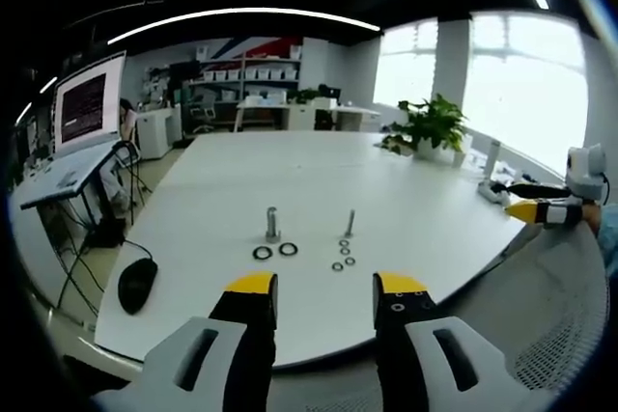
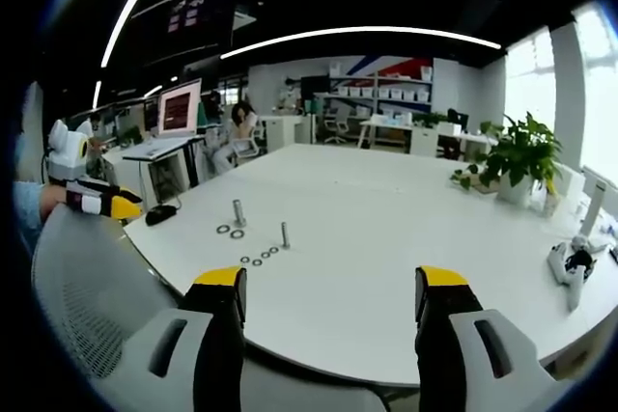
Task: Place the washer onto the threaded stud by aligning its center hole with the stud, sliding it down to the base, and recovering from edge contact or off-axis alignment until the washer reaches the visible bottom stop.
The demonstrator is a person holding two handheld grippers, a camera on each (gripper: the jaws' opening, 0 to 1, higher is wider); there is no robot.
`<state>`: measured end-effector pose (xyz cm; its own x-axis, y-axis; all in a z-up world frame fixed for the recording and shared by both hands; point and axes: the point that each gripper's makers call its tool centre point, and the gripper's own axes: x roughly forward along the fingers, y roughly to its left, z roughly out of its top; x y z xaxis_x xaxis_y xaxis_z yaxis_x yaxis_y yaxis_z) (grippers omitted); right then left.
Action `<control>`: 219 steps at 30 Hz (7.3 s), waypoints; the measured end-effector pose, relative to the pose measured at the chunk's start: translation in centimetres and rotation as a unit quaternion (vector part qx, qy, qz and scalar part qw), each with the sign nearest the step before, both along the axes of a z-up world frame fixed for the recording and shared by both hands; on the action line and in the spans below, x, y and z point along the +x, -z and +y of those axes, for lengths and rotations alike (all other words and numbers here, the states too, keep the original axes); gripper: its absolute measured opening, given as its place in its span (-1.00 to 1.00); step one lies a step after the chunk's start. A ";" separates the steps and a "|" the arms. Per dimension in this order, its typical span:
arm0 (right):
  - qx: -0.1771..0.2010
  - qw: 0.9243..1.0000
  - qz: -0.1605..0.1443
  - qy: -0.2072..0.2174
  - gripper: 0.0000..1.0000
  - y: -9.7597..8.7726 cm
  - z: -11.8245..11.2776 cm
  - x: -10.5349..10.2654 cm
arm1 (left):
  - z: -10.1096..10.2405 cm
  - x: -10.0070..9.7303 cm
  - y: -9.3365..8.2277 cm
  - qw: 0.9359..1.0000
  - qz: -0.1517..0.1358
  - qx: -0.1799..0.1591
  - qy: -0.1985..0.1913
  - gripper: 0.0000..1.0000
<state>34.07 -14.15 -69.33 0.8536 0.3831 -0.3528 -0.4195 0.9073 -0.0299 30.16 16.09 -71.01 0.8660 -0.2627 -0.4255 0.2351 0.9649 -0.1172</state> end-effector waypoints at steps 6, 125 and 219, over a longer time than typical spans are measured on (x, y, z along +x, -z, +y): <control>-0.001 1.000 0.002 -0.002 0.43 0.1 0.0 0.0 | 0.0 0.0 0.0 1.000 -0.001 -0.001 0.000 -0.29; -0.008 1.000 0.010 -0.001 0.34 0.4 0.0 0.0 | -0.1 0.0 0.3 1.000 0.011 0.000 0.005 -0.42; -0.039 0.995 0.016 -0.089 -0.07 -2.6 0.6 3.1 | 0.1 0.1 0.2 1.000 0.008 -0.002 0.002 -0.43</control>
<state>37.16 -13.55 -66.73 0.7628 0.4976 -0.4130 -0.5754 0.8137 -0.0823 30.31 16.16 -71.18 0.8579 -0.2684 -0.4380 0.2378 0.9633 -0.1247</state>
